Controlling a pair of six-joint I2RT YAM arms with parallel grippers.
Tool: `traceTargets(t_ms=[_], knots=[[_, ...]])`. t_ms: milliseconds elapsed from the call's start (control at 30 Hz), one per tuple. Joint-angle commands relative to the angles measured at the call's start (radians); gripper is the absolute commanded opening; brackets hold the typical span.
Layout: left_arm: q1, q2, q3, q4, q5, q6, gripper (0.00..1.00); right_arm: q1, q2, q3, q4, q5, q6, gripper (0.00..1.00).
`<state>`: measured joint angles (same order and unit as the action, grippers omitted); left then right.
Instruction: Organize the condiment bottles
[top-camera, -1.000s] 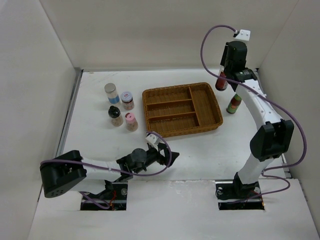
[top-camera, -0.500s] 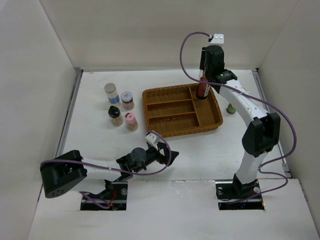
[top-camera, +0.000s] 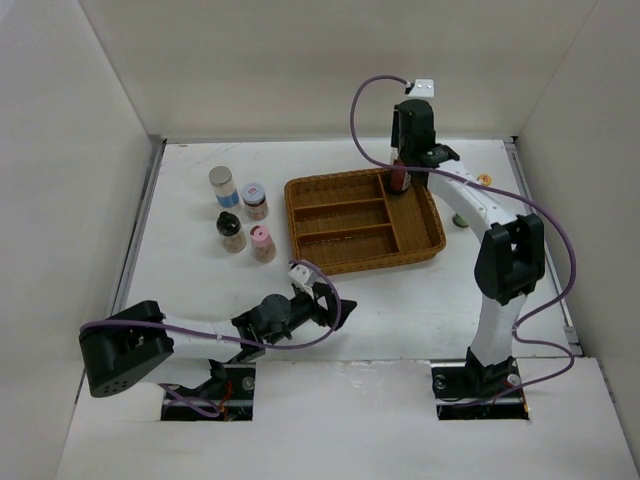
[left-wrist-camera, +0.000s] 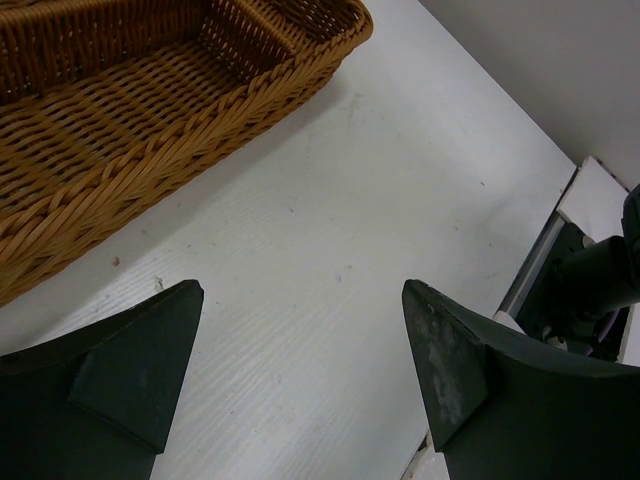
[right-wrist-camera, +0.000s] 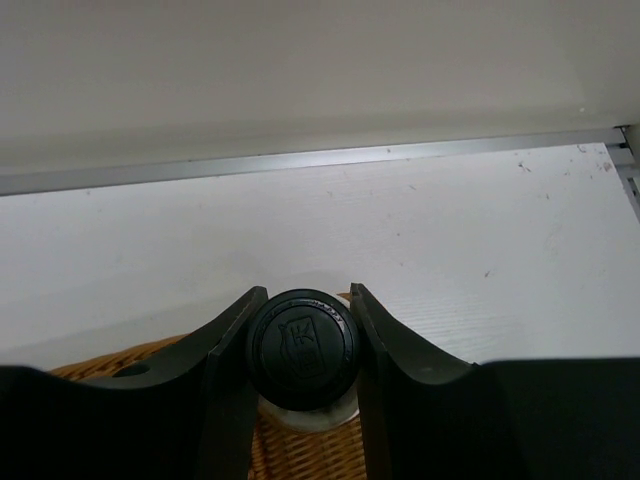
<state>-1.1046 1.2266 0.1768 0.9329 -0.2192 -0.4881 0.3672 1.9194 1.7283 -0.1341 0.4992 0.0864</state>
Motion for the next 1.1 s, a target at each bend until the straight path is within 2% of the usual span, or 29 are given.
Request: traceTargets(t_ms=[0, 133, 233, 467, 600, 733, 833, 933, 1067], knots=[[0.005, -0.001, -0.002, 0.064, 0.015, -0.014, 0.8, 0.002, -0.05, 0.025, 0.195, 0.025, 0.012, 0.17], [0.009, 0.001, -0.002, 0.064, 0.015, -0.014, 0.8, 0.005, -0.043, -0.077, 0.24, 0.027, 0.039, 0.21], [0.009, 0.005, 0.0, 0.064, 0.015, -0.014, 0.8, 0.005, -0.048, -0.156, 0.286, 0.029, 0.055, 0.3], [0.009, 0.02, 0.006, 0.064, 0.02, -0.014, 0.8, 0.005, -0.105, -0.177, 0.292, 0.013, 0.069, 0.65], [0.009, 0.011, 0.004, 0.064, 0.021, -0.014, 0.81, 0.005, -0.204, -0.203, 0.28, -0.01, 0.072, 0.78], [0.009, 0.016, 0.006, 0.064, 0.021, -0.014, 0.81, -0.004, -0.325, -0.271, 0.269, -0.031, 0.084, 0.84], [0.007, 0.002, 0.003, 0.064, 0.021, -0.014, 0.81, -0.026, -0.445, -0.38, 0.269, -0.028, 0.099, 0.85], [0.006, 0.004, 0.001, 0.064, 0.021, -0.014, 0.81, -0.089, -0.574, -0.531, 0.261, 0.013, 0.133, 0.86], [-0.002, -0.012, -0.002, 0.066, 0.021, -0.017, 0.81, -0.21, -0.655, -0.659, 0.144, 0.142, 0.196, 0.88]])
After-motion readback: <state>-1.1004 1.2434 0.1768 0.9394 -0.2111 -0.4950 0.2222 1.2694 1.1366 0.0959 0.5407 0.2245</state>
